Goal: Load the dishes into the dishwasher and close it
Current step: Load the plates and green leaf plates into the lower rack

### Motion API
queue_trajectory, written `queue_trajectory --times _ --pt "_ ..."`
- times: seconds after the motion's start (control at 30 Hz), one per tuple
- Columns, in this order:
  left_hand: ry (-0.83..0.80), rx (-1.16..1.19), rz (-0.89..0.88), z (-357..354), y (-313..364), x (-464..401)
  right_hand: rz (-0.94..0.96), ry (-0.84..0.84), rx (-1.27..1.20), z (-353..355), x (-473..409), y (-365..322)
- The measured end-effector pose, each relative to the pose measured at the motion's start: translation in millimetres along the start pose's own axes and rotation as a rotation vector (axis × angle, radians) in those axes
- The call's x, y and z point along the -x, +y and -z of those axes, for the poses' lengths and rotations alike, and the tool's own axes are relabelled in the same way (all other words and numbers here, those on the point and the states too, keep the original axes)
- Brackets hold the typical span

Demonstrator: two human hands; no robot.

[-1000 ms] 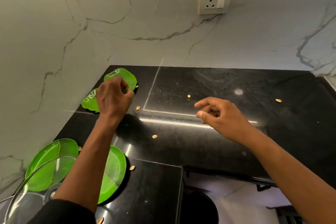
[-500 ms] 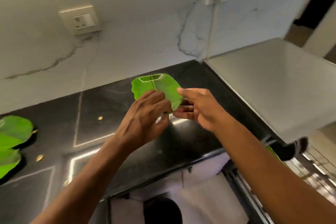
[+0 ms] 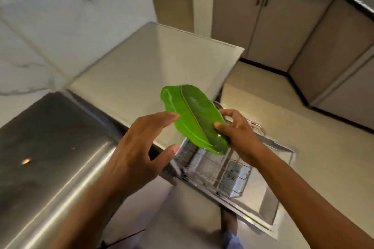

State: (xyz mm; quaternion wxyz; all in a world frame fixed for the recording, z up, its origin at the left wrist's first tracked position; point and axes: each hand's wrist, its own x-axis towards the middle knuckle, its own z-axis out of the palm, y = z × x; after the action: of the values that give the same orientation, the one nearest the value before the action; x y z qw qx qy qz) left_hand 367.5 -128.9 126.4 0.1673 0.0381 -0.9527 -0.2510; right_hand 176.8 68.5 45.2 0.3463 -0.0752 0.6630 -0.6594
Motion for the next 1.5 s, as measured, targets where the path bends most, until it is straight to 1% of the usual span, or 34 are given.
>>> queue_trajectory --times 0.1,0.17,0.23,0.33,0.43,0.5,0.6,0.67,0.73,0.9,0.97,1.07,1.17,1.4,1.5 --pt "-0.111 0.093 0.050 -63 4 -41 -0.106 0.099 -0.049 92 -23 25" --pt "-0.186 0.148 0.108 -109 4 -62 -0.171 0.136 -0.057 143 -40 45" --pt "-0.251 0.190 0.184 -153 -2 -74 -0.218 0.146 -0.044 179 -58 73" --pt "-0.345 0.291 0.347 -236 -30 -79 -0.348 0.136 -0.053 209 -101 140" --pt "-0.392 0.363 0.560 -315 -69 -71 -0.498 0.071 -0.103 209 -149 224" --pt "-0.335 0.367 0.742 -365 -98 -59 -0.586 0.022 -0.163 199 -181 279" --pt "-0.270 0.455 1.102 -414 -136 -47 -0.682 -0.019 -0.285 174 -221 345" --pt "-0.195 0.522 1.241 -440 -161 -40 -0.705 -0.069 -0.349 158 -243 382" --pt "-0.129 0.585 1.323 -458 -179 -34 -0.726 -0.094 -0.409 140 -261 407" --pt "-0.011 0.673 1.409 -497 -209 -33 -0.728 -0.160 -0.580 106 -293 462" --pt "0.026 0.685 1.387 -505 -215 -37 -0.714 -0.205 -0.624 97 -299 471" --pt "0.048 0.682 1.362 -518 -225 -36 -0.717 -0.229 -0.666 86 -309 487" --pt "0.049 0.682 1.397 -524 -233 -35 -0.724 -0.217 -0.706 79 -318 493" --pt "0.066 0.710 1.339 -532 -238 -40 -0.671 -0.208 -0.643 78 -336 496" --pt "0.076 0.741 1.348 -536 -238 -44 -0.681 -0.195 -0.626 79 -340 497"
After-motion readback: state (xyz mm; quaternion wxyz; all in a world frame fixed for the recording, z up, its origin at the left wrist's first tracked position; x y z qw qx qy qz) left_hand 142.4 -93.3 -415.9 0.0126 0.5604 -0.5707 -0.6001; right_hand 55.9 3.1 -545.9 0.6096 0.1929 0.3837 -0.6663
